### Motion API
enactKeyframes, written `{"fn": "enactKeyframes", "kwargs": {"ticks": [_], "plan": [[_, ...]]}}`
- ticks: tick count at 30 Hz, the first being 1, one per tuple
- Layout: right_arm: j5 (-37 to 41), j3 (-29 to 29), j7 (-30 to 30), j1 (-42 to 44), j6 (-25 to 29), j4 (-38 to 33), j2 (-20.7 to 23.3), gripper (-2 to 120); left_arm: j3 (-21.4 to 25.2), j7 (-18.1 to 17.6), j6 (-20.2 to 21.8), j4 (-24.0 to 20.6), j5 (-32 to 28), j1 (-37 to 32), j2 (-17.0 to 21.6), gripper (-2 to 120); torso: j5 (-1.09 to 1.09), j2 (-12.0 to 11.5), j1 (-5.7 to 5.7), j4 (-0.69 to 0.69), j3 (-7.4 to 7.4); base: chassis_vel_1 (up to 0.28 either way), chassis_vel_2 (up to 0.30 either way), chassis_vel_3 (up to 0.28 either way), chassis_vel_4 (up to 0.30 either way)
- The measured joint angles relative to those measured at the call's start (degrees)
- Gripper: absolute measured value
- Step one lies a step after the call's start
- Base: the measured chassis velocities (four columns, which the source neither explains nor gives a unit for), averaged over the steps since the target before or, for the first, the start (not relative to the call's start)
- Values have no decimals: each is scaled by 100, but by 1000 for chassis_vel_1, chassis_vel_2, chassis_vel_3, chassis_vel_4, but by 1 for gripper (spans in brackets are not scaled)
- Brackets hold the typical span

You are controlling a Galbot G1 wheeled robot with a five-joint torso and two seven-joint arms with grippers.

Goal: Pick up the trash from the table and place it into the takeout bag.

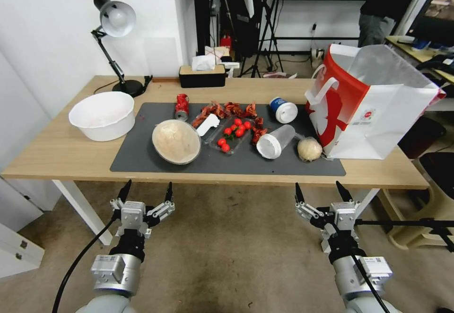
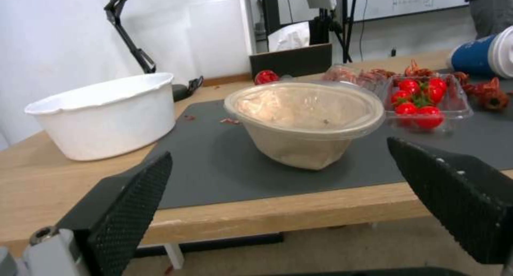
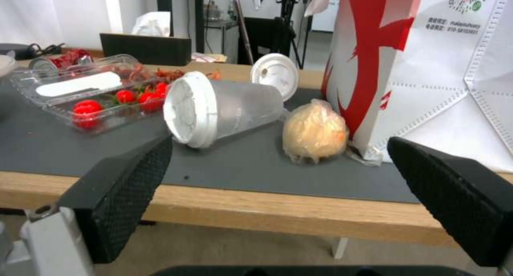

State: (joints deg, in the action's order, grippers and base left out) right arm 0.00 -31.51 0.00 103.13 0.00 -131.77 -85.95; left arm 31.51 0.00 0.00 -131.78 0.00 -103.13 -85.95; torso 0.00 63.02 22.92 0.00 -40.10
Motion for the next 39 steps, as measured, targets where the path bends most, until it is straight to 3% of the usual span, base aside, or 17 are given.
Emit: {"fn": "enactKeyframes", "kwargs": {"ticks": [22,25,27,29,31,34,39], "plan": [[48,86,-135,-85,-14,73,-20,100,-6,-35,0,0,-11,14,7,100,0,0,0,0,0,0,0,0,0],[164,324,-513,-313,-70,292,-85,100,-87,-292,46,1,-107,129,70,100,8,0,0,3,0,0,0,0,0],[222,385,-679,-443,-61,371,-100,100,-230,-786,160,21,-293,348,187,100,-4,0,0,0,-1,0,0,0,0],[229,386,-697,-465,-56,380,-102,100,-285,-985,206,28,-364,432,238,100,-1,0,1,-1,-1,0,0,0,0],[234,389,-701,-492,-51,381,-107,100,-445,-1503,321,53,-568,665,363,100,-2,0,1,-1,-1,0,0,0,0],[235,388,-700,-504,-51,378,-108,100,-522,-1684,336,98,-711,753,418,100,-1,0,1,-1,-1,0,0,0,0],[238,374,-676,-503,-30,346,-96,100,-540,-1697,293,120,-730,748,434,100,0,0,1,0,0,0,0,0,0]]}}
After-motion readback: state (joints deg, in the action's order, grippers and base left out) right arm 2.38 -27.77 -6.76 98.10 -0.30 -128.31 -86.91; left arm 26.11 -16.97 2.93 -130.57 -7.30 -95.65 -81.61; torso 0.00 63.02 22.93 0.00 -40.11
